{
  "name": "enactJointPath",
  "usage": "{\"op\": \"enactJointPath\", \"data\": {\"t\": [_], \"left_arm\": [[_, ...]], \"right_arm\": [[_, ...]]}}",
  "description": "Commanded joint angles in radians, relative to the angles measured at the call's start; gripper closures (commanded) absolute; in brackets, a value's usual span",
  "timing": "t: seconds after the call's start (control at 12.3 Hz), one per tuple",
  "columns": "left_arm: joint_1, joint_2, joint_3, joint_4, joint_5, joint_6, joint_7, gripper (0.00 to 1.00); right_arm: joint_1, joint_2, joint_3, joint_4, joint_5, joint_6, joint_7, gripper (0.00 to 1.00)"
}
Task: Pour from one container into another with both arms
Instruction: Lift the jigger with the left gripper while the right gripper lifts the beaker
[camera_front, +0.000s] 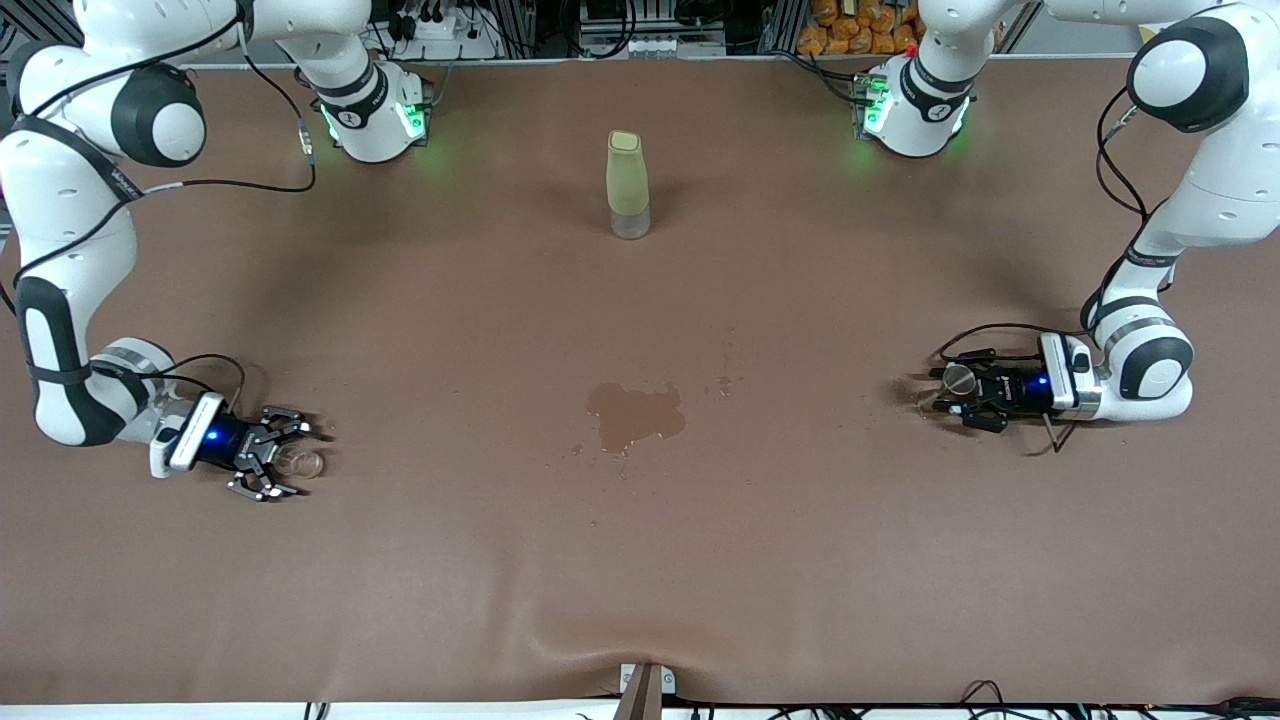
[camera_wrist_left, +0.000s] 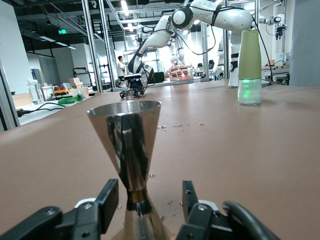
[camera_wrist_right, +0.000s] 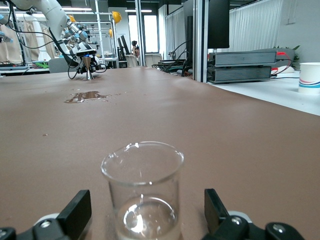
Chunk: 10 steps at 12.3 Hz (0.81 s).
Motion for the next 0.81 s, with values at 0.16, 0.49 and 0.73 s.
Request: {"op": "enactJointPath", "data": {"t": [0.16, 0.49, 0.73], "left_arm": [[-0.001, 0.015, -0.001, 0.016, -0.03, -0.016, 0.026, 0.63], [-0.004, 0.015, -0.001, 0.018, -0.027, -0.016, -0.005, 0.98], [-0.016, 0.011, 0.001, 0.019, 0.033, -0.019, -0.051, 1.0]], "right_arm": [[0.025, 0.021, -0.003, 0.024, 0.025, -0.014, -0.011, 0.0], [0.036, 0.021, -0.003, 0.021, 0.025, -0.016, -0.038, 0.0], [0.037, 0.024, -0.003, 0.019, 0.023, -0.016, -0.041, 0.06]]}}
